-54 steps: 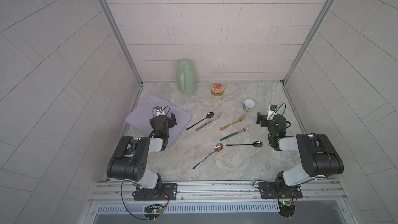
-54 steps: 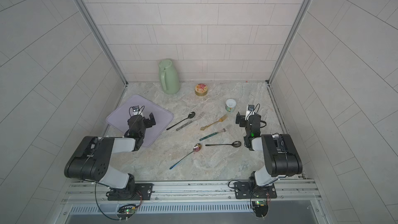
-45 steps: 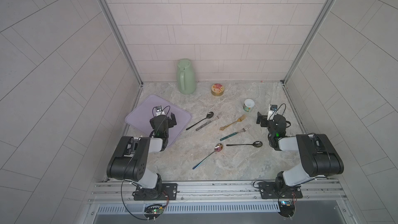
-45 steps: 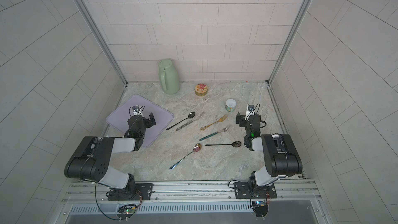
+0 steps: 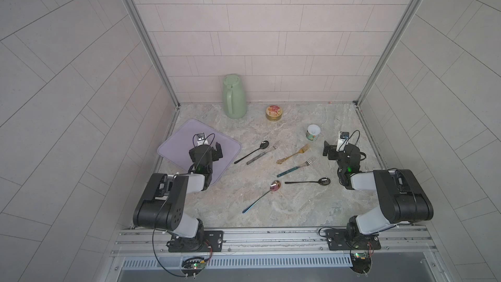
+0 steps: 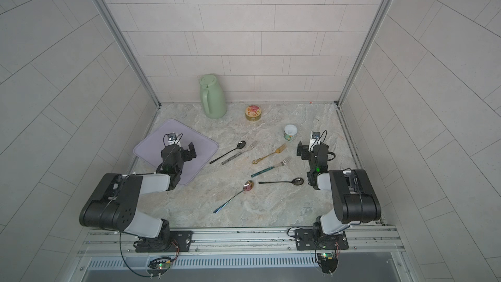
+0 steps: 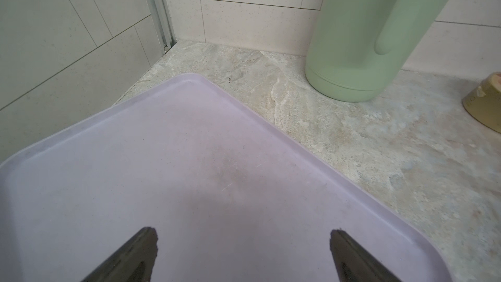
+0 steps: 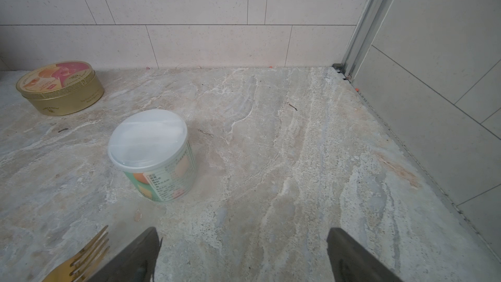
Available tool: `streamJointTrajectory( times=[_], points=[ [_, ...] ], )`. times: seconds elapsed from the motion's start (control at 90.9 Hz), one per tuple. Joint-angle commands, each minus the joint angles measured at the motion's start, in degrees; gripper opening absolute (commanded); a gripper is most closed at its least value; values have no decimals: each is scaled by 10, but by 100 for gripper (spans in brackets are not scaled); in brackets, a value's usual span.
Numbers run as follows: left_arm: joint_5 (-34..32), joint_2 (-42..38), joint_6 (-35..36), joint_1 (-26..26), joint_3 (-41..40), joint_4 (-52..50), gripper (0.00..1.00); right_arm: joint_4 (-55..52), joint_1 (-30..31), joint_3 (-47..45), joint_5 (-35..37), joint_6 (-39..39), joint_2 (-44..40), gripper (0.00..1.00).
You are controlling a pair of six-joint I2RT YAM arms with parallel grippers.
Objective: Set the spoon and fork side by side
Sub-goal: Move the tray to the center of the board.
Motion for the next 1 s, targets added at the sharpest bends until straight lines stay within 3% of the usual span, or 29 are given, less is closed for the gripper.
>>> streamJointTrajectory(
  times=[0.0, 0.11, 0.187, 0.286, 0.352, 0.473, 0.572, 0.991],
  points=[
    [-40, -86, -5, -26, 52, -131, 100, -128, 0, 42, 38, 27, -103, 100],
    [-79, -164, -95, -60, 111, -283, 100, -321, 0, 122, 85, 105, -176, 100],
    [-112, -189, -176, -82, 159, -396, 100, -454, 0, 192, 80, 171, -209, 100],
    [-100, -193, -249, -100, 201, -515, 100, -603, 0, 264, 41, 255, -232, 100],
    [-80, -184, -261, -127, 209, -552, 100, -674, 1, 295, -15, 283, -242, 100],
    [-52, -125, -305, -145, 250, -661, 100, -696, 8, 289, -126, 291, -251, 97],
    [-1, -82, -313, -145, 260, -697, 100, -741, 27, 294, -142, 302, -250, 96],
    [104, -28, -333, -144, 206, -716, 93, -843, 283, 324, -30, 377, -233, 94]
  ],
)
